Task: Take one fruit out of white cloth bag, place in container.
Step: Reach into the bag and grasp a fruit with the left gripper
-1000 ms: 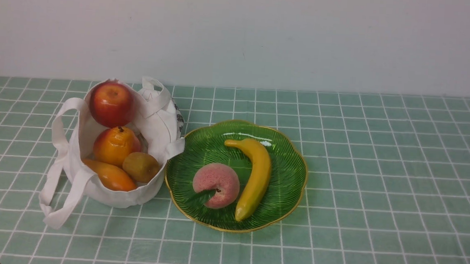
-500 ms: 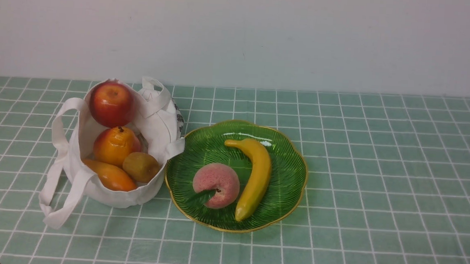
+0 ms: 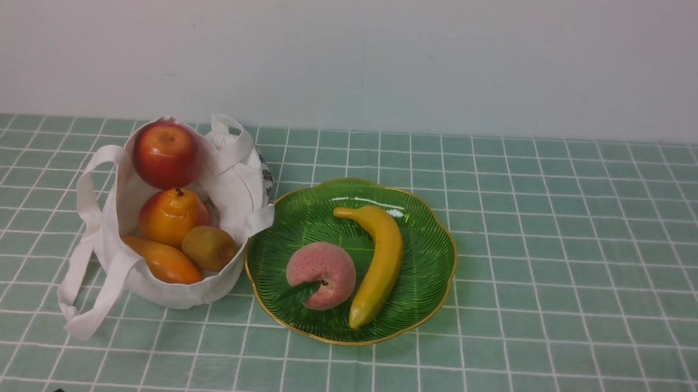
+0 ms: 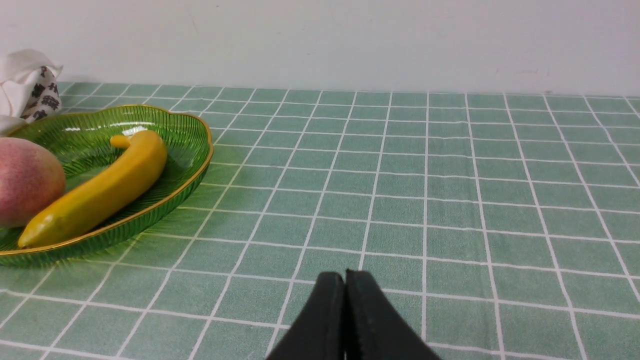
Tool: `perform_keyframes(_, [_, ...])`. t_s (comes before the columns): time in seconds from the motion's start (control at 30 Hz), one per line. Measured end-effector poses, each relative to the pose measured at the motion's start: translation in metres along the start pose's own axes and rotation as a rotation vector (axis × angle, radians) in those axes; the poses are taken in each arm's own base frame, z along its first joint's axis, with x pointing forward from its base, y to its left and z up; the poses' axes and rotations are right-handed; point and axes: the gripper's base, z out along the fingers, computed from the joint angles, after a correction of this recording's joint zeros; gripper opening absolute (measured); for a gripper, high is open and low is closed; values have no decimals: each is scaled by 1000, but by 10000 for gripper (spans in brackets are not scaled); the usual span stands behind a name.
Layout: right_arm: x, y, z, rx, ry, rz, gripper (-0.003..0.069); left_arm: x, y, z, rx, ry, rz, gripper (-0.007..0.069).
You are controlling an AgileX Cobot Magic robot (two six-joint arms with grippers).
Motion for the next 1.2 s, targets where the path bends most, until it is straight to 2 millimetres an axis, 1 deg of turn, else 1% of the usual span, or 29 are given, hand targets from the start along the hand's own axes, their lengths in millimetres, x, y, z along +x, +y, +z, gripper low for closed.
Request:
perform_keyframes(0.2, [0,0,0,0,0,0,-15,-2,-4,0,43,-19,-37,-8])
perform_keyframes(0.27, [0,0,0,0,0,0,-15,-4,-12,-3,71,-22,-16,-8])
perform_keyframes(0.3, [0,0,0,0,0,0,-15,-6,-18,-5,90,-26,10,-8])
perform_keyframes(0.33, [0,0,0,0,0,0,-15,-11,-37,-10,124,-26,67,-8])
perform_keyframes(0.37, [0,0,0,0,0,0,-15,-12,-39,-10,126,-24,74,-8])
perform_keyframes(0.43, [0,0,0,0,0,0,-15,-17,-60,-12,130,13,150,-8])
perform_keyframes(0.47, [0,0,0,0,0,0,-15,-18,-74,-11,109,86,216,-8])
perform_keyframes(0.5, [0,0,0,0,0,0,-15,-20,-84,-9,86,147,266,-8])
perform_keyframes(0.57, [0,0,0,0,0,0,-15,-22,-98,-1,27,277,360,-8])
perform_keyframes(0.6, [0,0,0,0,0,0,-15,-23,-101,2,11,308,374,-8])
perform_keyframes(0.63, [0,0,0,0,0,0,-15,-27,-108,12,-50,417,443,-8])
perform_keyframes(0.7, [0,0,0,0,0,0,-15,-34,-116,30,-155,601,538,-8])
perform_keyframes(0.73, [0,0,0,0,0,0,-15,-37,-117,37,-183,633,556,-8])
perform_keyframes(0.77, [0,0,0,0,0,0,-15,-43,-119,49,-237,708,597,-8])
perform_keyframes(0.83, [0,0,0,0,0,0,-15,-56,-121,74,-320,797,659,-8])
perform_keyframes(0.97, [0,0,0,0,0,0,-15,-75,-129,115,-394,859,729,-8])
perform_keyframes(1.0, [0,0,0,0,0,0,-15,-80,-135,131,-404,874,761,-8])
perform_keyframes(1.1, [0,0,0,0,0,0,-15,-83,-139,154,-432,907,814,-8])
perform_keyframes(1.13, [0,0,0,0,0,0,-15,-83,-142,169,-451,917,851,-8])
perform_keyframes(1.2, [0,0,0,0,0,0,-15,-84,-147,182,-478,909,891,-8])
